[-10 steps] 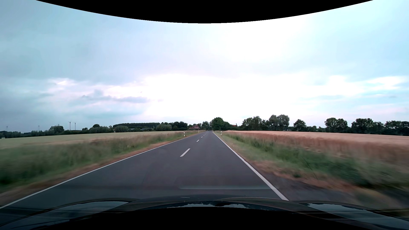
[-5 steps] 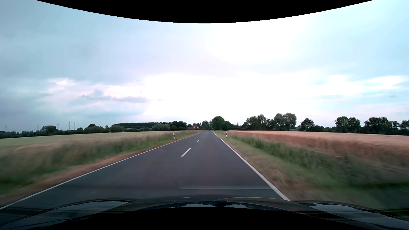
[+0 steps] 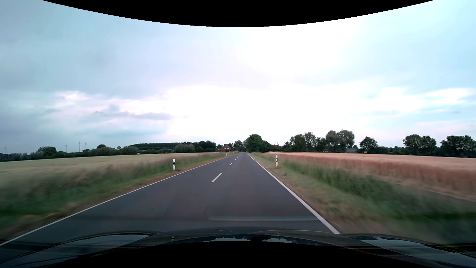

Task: Follow the waypoints while adhering to traffic rules and regulations

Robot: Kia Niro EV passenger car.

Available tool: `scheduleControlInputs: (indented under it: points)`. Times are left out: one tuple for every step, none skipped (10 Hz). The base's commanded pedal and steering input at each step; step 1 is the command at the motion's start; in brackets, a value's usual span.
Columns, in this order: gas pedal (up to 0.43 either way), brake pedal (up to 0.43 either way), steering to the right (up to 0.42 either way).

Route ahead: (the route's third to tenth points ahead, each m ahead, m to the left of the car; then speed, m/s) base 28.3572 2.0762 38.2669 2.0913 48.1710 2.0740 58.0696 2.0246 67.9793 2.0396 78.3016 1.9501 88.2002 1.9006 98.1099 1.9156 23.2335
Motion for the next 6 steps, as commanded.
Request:
scheduleControlInputs:
  points:
    - [0.13,0.0,-0.001]
    - [0.13,0.0,-0.002]
    - [0.13,0.0,-0.001]
    - [0.13,0.0,-0.002]
    - [0.13,0.0,-0.002]
    - [0.13,0.0,-0.002]
